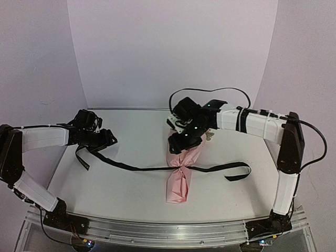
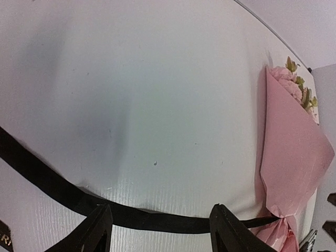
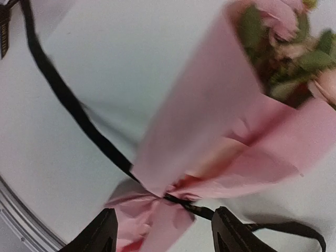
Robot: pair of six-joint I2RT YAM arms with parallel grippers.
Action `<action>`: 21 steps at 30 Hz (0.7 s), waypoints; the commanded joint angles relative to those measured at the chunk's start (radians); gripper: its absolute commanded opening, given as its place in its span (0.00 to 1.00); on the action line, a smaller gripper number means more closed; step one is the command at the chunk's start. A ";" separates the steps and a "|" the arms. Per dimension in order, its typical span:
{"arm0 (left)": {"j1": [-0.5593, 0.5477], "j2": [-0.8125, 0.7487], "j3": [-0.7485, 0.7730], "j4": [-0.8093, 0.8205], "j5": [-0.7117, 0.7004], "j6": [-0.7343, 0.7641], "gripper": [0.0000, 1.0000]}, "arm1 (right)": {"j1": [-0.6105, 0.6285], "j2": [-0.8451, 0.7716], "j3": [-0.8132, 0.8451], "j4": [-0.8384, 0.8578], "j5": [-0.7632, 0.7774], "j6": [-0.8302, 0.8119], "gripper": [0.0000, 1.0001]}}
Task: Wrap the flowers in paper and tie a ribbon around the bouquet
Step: Pick up the left side of the half-tied ribbon from the center of the board.
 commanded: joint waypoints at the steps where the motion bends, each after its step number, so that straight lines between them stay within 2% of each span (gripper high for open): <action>1: 0.011 -0.027 0.017 -0.045 -0.051 -0.024 0.66 | 0.058 0.168 0.235 -0.036 -0.123 -0.140 0.64; 6: -0.003 0.097 0.068 -0.034 0.109 0.030 0.61 | 0.081 0.316 0.384 -0.046 -0.189 -0.166 0.65; 12: -0.072 0.228 0.085 0.040 0.149 0.046 0.59 | 0.083 0.434 0.492 -0.046 -0.234 -0.179 0.68; 16: -0.104 0.298 0.098 0.041 0.173 0.054 0.54 | 0.083 0.482 0.509 -0.046 -0.265 -0.179 0.73; 21: -0.136 0.300 0.052 0.035 0.200 0.038 0.44 | 0.083 0.497 0.467 -0.046 -0.312 -0.160 0.74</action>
